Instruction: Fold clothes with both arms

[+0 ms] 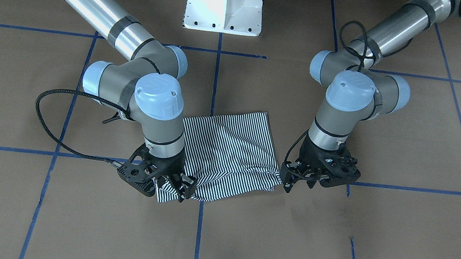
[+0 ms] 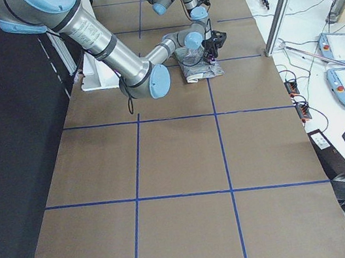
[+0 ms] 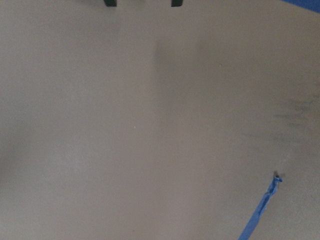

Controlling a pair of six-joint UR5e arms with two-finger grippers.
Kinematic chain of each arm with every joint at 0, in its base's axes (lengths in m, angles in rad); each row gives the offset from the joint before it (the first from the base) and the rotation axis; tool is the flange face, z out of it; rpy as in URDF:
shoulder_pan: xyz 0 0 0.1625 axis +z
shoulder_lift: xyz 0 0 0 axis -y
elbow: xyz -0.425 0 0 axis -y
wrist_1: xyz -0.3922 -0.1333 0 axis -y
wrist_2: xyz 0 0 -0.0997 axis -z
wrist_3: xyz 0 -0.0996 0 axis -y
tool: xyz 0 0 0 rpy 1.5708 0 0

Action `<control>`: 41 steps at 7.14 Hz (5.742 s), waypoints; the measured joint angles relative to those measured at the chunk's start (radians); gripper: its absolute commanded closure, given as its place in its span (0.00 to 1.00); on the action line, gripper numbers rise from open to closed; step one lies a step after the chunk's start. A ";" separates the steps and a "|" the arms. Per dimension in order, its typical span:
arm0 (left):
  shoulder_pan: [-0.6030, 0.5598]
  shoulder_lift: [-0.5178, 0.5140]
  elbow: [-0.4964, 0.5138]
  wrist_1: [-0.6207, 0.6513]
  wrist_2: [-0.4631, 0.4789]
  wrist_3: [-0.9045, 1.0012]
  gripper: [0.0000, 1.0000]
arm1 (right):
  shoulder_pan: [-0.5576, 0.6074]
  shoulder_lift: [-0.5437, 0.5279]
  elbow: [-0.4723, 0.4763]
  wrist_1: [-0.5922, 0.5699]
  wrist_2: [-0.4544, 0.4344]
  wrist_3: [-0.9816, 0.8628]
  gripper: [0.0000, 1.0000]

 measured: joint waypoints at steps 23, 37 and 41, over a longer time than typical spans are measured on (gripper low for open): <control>-0.335 0.237 -0.400 0.324 -0.257 0.601 0.00 | 0.464 -0.315 0.335 -0.401 0.309 -1.251 0.00; -0.782 0.585 -0.163 0.443 -0.557 1.757 0.00 | 0.879 -0.980 0.517 -0.416 0.595 -1.847 0.00; -0.804 0.582 -0.153 0.441 -0.569 1.754 0.00 | 0.878 -0.970 0.537 -0.414 0.593 -1.770 0.00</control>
